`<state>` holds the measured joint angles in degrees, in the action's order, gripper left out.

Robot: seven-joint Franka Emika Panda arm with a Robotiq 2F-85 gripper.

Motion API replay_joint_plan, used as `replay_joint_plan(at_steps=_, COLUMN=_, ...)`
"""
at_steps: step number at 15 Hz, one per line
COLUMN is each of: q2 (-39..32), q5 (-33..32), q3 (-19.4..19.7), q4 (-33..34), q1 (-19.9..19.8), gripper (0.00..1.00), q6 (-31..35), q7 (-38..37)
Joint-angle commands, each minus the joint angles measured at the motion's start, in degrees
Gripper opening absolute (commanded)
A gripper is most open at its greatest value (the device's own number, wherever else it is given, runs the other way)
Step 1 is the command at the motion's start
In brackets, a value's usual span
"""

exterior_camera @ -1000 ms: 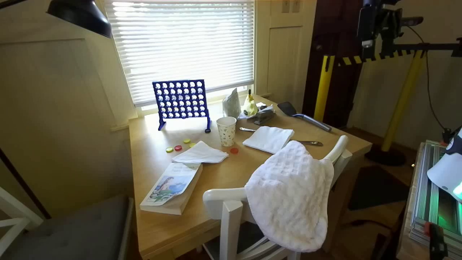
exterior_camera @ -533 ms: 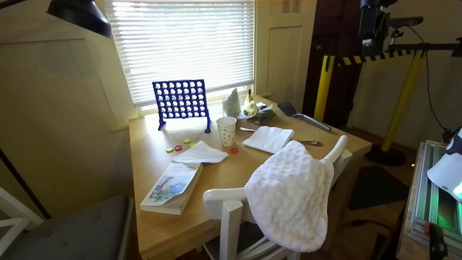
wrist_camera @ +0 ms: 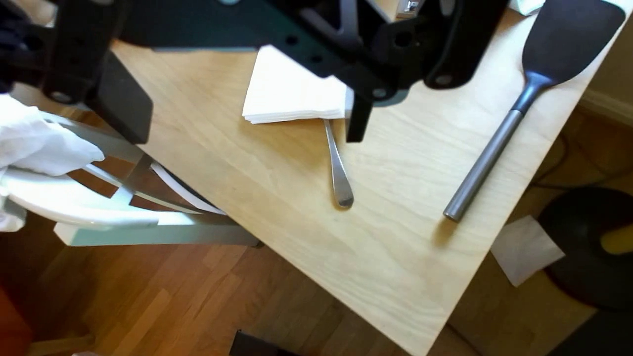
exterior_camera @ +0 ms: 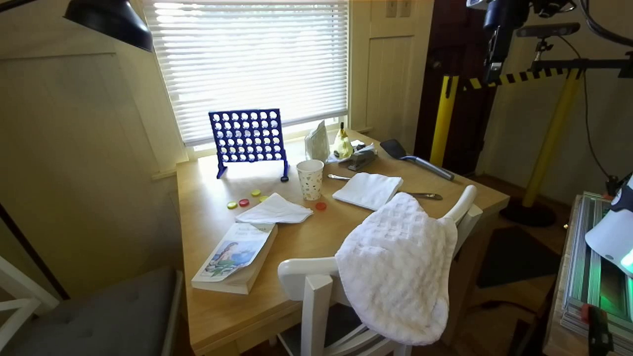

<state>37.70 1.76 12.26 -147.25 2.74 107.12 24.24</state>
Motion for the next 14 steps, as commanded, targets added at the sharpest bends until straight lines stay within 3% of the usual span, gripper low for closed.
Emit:
replay_joint_plan(at_steps=1, q2=-1.96, q5=0.88, q3=1.51, q4=0.66, q1=-1.08, gripper=1.00, q6=0.30, q7=3.11)
replay_joint_plan(at_steps=3, q2=-5.93, q5=1.31, q3=4.00, q4=2.49, q1=-1.67, gripper=1.00, q6=0.34, q7=6.24)
replay_joint_plan(at_steps=5, q2=-7.87, q5=1.54, q3=3.89, q4=3.67, q1=-1.71, gripper=1.00, q6=0.33, q7=6.57)
replay_joint_plan(at_steps=14, q2=-7.86, q5=1.77, q3=3.95, q4=3.39, q1=-2.04, gripper=1.00, q6=2.10, q7=6.83)
